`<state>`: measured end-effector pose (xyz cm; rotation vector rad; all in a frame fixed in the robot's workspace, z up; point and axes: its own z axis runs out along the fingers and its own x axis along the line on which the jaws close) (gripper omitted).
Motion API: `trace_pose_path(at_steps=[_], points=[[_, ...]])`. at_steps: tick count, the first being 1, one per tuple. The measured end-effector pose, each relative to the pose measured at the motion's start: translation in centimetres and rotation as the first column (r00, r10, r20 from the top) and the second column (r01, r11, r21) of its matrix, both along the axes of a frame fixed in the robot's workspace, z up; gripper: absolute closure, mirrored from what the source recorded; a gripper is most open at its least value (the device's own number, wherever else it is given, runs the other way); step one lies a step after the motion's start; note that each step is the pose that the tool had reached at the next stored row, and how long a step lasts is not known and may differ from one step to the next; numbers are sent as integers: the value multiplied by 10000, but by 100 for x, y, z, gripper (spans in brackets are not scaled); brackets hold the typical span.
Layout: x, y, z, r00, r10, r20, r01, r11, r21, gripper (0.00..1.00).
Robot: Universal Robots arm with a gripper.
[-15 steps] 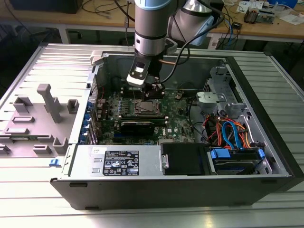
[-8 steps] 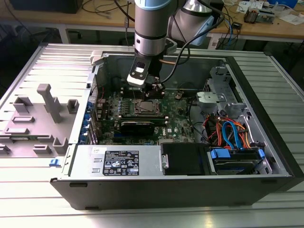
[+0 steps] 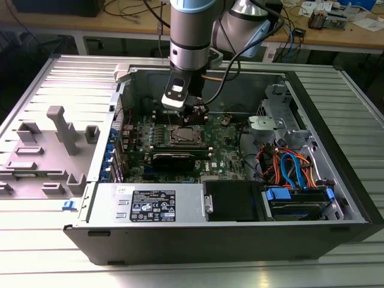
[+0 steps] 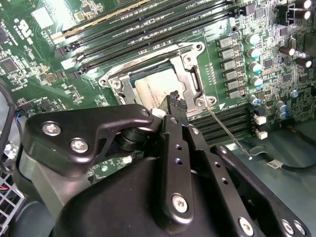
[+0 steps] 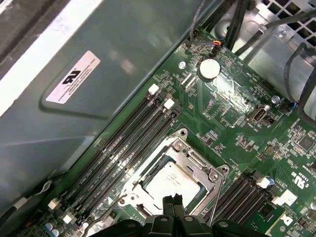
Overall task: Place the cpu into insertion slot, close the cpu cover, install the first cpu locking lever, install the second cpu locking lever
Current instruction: 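Install the first cpu locking lever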
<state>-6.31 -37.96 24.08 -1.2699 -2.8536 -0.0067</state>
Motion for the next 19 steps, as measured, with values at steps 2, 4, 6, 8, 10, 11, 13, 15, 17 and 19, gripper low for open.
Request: trace_pose_path(at_steps=[2,4,6,8,10,11,13,15,17,19], points=[[-1,0,0,9989,461,0,-461,9989,0,89],[-1,0,0,9947,1029,0,-1029,9947,0,89],[-1,0,0,9894,1454,0,-1454,9894,0,89],[-2,0,0,9840,1780,-1,-1780,9840,0,89],[-10,1,0,9800,1989,0,-1989,9800,0,89],[-15,0,0,9792,2029,0,-2029,9792,1,89],[-26,0,0,9781,2079,-1,-2079,9781,0,89],[-28,0,0,9779,2091,0,-2091,9779,0,89],[-28,-1,0,9768,2140,-1,-2140,9768,0,89],[-28,-1,1,9722,2341,-1,-2341,9722,-1,89]])
